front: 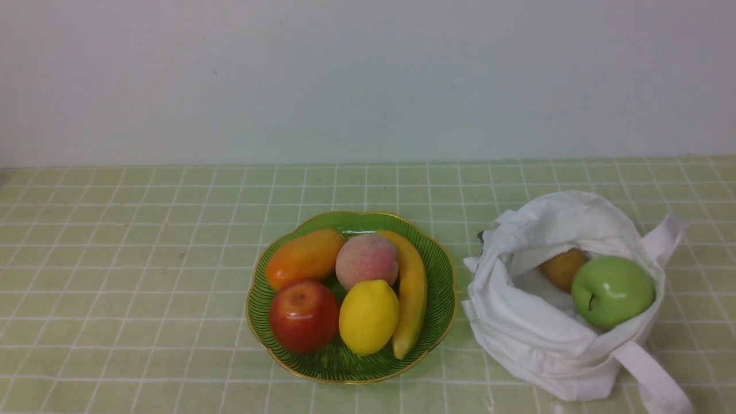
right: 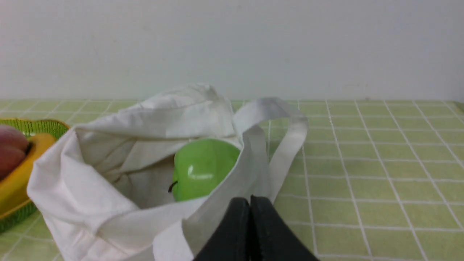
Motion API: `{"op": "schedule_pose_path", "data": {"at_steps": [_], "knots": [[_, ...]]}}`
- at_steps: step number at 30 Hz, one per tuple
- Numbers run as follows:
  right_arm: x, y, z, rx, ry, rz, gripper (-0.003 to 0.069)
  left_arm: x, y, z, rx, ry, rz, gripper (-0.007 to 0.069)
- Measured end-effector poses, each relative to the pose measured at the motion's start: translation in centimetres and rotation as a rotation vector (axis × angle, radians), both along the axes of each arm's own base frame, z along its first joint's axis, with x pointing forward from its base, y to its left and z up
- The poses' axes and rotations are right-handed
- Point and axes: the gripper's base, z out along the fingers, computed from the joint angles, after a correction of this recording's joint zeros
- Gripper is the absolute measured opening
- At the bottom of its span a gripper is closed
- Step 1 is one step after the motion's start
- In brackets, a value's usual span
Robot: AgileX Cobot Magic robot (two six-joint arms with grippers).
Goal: Take the fruit out of the bag on the green coffee tablecloth and place them on the plate.
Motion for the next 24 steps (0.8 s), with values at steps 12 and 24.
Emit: {"op": "schedule_pose_path", "data": {"at_steps": [12,24], "knots": [[-0.02,-0.01,-0.44,-0.001,0.028,-0.002,-0.0015,0.00,0.00,0.00,0.002,0.000,-0.001,-0.0008],[-0.06,0.47,-0.44,-0.002,0.028,0.085,-0.0015,0.00,0.00,0.00,0.002,0.000,-0.001,-0.0008]]}}
